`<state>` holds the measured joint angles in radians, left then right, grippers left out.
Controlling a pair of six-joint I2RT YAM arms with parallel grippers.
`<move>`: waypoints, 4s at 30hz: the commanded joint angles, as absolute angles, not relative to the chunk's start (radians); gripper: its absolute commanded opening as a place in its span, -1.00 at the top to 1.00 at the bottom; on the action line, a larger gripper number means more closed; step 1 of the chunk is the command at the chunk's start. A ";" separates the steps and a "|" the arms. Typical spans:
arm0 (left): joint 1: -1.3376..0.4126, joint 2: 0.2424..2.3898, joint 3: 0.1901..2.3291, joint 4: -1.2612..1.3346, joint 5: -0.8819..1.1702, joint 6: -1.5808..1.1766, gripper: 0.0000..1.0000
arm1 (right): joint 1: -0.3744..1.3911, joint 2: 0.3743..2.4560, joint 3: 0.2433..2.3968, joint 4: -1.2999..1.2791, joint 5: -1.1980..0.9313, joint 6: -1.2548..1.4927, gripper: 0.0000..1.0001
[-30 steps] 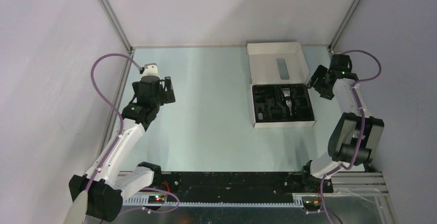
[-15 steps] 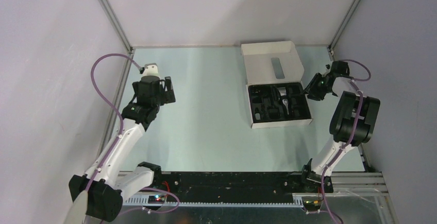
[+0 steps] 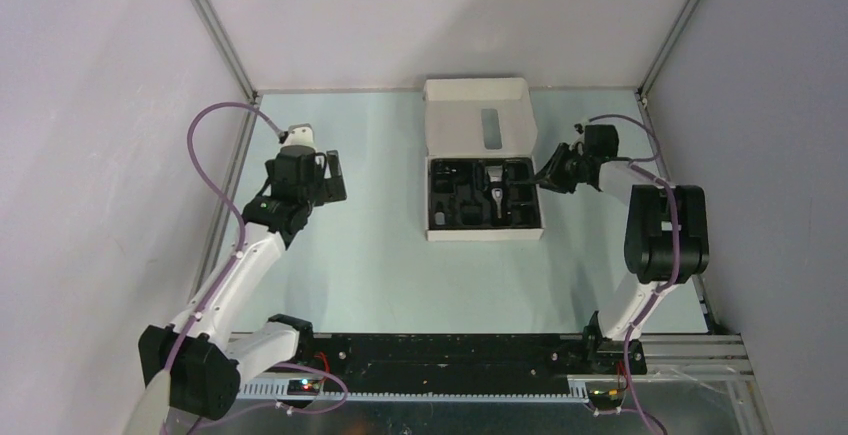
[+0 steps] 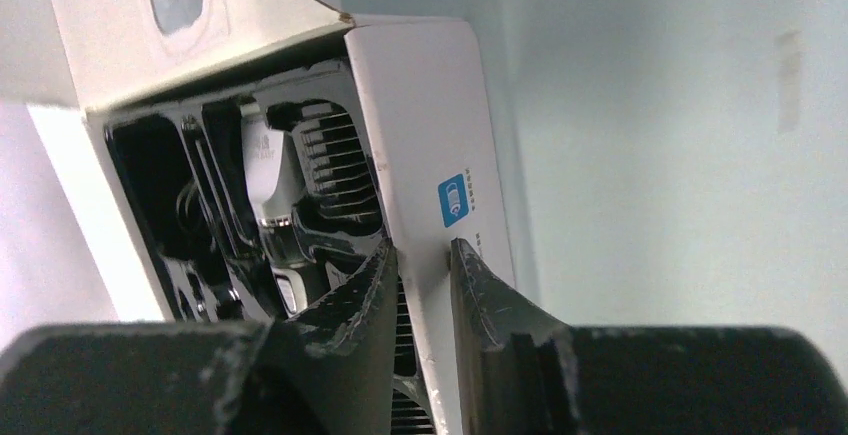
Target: Sort the hair-cutting tools
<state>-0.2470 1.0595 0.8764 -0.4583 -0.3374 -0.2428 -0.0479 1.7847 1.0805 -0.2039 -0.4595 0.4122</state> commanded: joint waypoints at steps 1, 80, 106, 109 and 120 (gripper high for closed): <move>-0.242 1.068 0.883 -0.446 -0.259 -0.303 -0.95 | 0.067 1.761 0.990 -0.208 -0.428 0.531 0.58; -0.234 2.361 2.011 -0.012 0.575 -0.958 -0.99 | -0.066 2.217 1.651 -0.033 -0.721 0.791 -0.99; -0.264 2.024 1.638 0.150 0.655 -0.822 -0.99 | 0.030 1.967 1.580 -0.128 -0.765 0.511 -0.99; -0.270 1.975 1.556 0.183 0.658 -0.807 -0.99 | 0.037 1.895 1.503 -0.115 -0.762 0.444 -0.99; -0.285 1.766 1.245 0.316 0.619 -0.753 -0.99 | 0.108 1.689 1.312 -0.145 -0.645 0.204 -0.99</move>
